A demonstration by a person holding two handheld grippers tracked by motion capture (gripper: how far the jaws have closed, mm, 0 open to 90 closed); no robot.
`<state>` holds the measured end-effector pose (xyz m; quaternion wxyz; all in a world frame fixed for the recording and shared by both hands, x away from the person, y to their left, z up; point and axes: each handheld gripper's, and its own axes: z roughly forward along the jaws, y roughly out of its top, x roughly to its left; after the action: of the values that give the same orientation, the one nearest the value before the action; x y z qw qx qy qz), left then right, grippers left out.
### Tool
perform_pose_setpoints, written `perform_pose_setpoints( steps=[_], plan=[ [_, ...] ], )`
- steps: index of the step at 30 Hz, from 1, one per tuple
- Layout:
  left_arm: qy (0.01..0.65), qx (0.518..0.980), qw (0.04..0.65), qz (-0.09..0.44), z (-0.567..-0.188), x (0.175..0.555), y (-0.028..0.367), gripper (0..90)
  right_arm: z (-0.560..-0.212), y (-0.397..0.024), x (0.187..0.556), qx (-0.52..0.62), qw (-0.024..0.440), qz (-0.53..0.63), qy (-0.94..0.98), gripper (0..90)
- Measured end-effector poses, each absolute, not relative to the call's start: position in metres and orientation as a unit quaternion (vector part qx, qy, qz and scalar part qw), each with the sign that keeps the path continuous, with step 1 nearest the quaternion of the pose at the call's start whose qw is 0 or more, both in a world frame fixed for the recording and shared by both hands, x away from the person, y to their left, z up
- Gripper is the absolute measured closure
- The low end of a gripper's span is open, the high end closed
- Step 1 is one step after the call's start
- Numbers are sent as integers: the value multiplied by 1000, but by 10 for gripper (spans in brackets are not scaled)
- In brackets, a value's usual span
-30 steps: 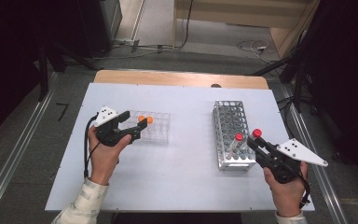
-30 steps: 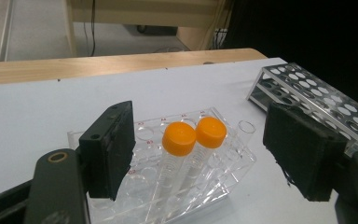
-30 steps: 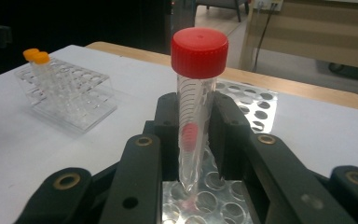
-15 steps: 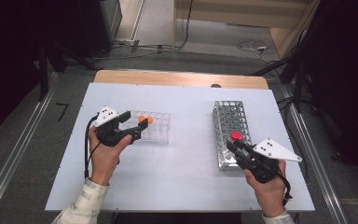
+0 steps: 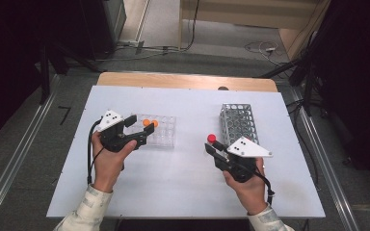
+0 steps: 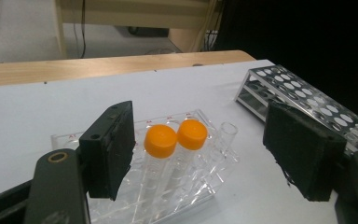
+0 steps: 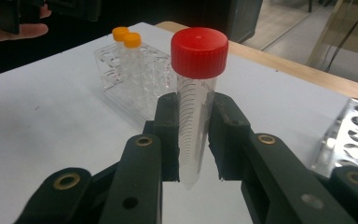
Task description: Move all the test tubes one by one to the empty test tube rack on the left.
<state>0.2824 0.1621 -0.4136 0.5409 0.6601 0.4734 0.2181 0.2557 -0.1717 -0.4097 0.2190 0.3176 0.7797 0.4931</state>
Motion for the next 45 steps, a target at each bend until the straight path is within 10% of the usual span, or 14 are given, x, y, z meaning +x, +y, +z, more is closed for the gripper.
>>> perform_pose_setpoints(
  steps=[27, 45],
  plan=[
    [404, 696, 560, 197, -410, 266, 121, 331, -442, -88, 284, 304, 176, 469, 810, 713],
    [388, 727, 535, 186, -422, 267, 110, 677, -439, -74, 282, 292, 168, 477, 812, 712]
  ],
)
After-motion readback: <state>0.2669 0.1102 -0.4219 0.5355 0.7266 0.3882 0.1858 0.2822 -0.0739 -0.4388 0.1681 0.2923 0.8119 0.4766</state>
